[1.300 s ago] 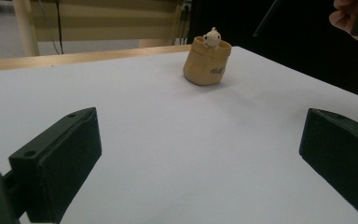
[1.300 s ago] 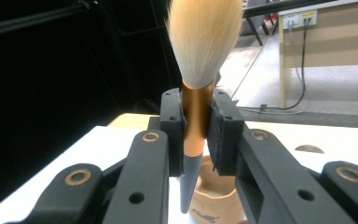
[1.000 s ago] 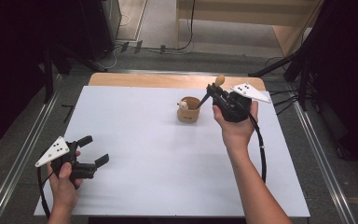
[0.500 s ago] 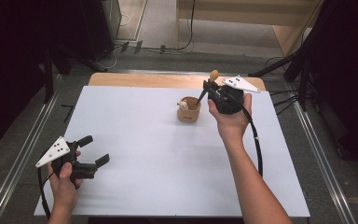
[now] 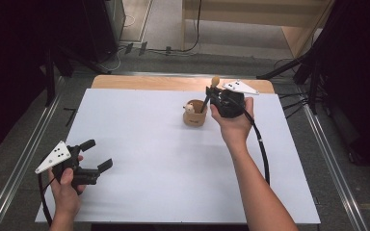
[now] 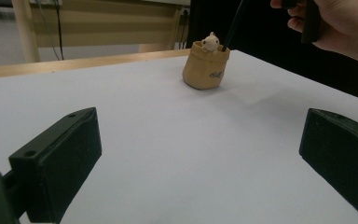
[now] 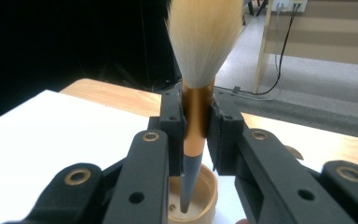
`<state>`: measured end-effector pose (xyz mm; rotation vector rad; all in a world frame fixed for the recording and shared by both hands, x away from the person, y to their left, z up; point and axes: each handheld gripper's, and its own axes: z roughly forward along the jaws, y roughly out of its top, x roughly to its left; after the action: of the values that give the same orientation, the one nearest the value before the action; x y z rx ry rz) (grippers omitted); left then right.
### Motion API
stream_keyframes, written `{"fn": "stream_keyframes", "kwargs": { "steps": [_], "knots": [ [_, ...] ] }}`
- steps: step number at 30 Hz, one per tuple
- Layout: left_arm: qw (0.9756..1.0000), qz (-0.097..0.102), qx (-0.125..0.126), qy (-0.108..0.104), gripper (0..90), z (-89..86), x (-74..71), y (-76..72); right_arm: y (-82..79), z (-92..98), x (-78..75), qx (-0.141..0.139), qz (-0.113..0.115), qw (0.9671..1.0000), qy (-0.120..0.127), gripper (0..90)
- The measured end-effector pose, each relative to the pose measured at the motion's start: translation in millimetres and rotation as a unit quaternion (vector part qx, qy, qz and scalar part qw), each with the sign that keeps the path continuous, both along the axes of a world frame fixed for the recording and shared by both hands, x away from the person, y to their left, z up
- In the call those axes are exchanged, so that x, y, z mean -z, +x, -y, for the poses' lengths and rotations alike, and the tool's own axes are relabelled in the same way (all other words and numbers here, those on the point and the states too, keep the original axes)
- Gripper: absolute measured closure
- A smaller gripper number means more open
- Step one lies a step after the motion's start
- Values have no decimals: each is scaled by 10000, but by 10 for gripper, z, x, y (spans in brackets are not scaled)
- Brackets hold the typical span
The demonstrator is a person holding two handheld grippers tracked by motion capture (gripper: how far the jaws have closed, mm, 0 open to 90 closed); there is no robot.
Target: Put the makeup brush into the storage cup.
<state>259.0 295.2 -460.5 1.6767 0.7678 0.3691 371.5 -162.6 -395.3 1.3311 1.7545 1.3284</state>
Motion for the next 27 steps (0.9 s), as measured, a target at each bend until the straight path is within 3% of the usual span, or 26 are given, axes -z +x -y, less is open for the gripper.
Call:
{"fn": "stream_keyframes", "kwargs": {
  "steps": [11,23,27],
  "knots": [
    [9998,107,109,-149,0,24,-24,-20,71,-73,140,-34,-202,9996,-183,796],
    [9997,128,205,-94,0,97,-31,-31,125,-111,376,-8,-473,9985,-290,796],
    [9997,124,206,-81,0,101,-27,-30,128,-102,407,-13,-457,9987,-246,796]
  ]
}}
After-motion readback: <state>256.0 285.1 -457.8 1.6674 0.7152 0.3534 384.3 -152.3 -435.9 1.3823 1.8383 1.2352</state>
